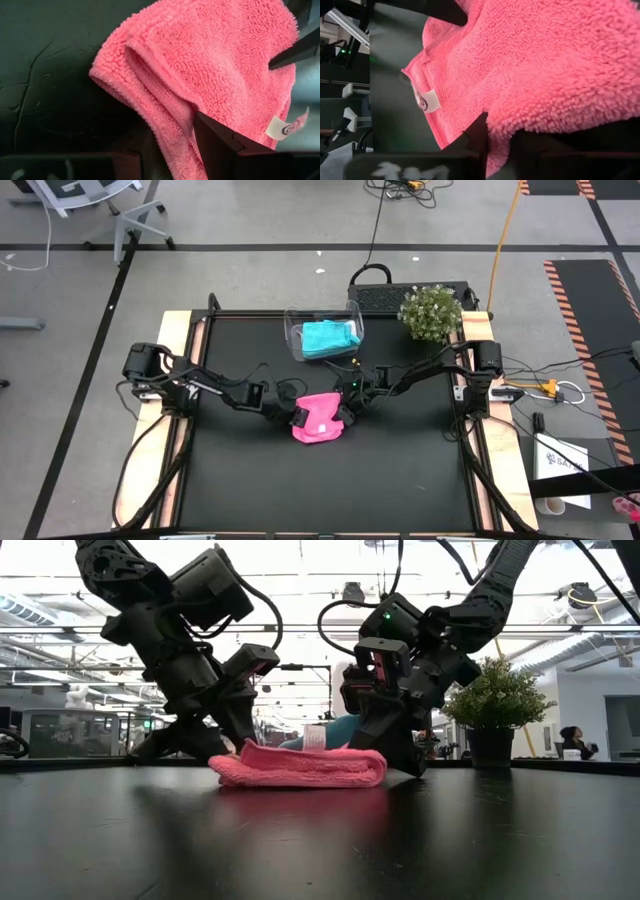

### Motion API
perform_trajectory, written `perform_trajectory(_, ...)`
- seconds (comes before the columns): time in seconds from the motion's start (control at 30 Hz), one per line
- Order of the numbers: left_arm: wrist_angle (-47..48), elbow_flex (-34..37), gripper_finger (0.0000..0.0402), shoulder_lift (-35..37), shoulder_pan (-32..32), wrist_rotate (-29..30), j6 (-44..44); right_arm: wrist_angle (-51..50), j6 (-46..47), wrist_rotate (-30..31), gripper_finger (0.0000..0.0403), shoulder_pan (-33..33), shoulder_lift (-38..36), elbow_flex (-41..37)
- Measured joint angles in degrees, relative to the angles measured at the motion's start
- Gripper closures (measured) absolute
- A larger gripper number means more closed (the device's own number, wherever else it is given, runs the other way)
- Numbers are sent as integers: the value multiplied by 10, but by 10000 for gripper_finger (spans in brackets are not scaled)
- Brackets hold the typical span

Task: Fold microfiber towels
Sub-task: Put the pink microfiber towel into the transparent bin

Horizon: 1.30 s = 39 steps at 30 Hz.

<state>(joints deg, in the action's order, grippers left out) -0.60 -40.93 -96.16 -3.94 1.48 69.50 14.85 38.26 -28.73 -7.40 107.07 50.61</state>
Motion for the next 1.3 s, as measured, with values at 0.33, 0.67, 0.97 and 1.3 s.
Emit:
perform_trajectory(0.33, 0, 0, 275, 0, 0, -15, -15, 0, 0, 1, 396, 0, 0, 0)
perform_trajectory(0.67, -42, 3, 390, -4, 3, 35, -65, 7, 15, 7, 401, 0, -1, 0)
perform_trajectory(0.97, -95, 2, 396, 8, 30, 28, -92, -5, 22, 19, 402, -11, -66, 2)
perform_trajectory(1.3, -149, 1, 397, 110, 119, 52, -200, -35, -19, 50, 402, -84, -157, 7)
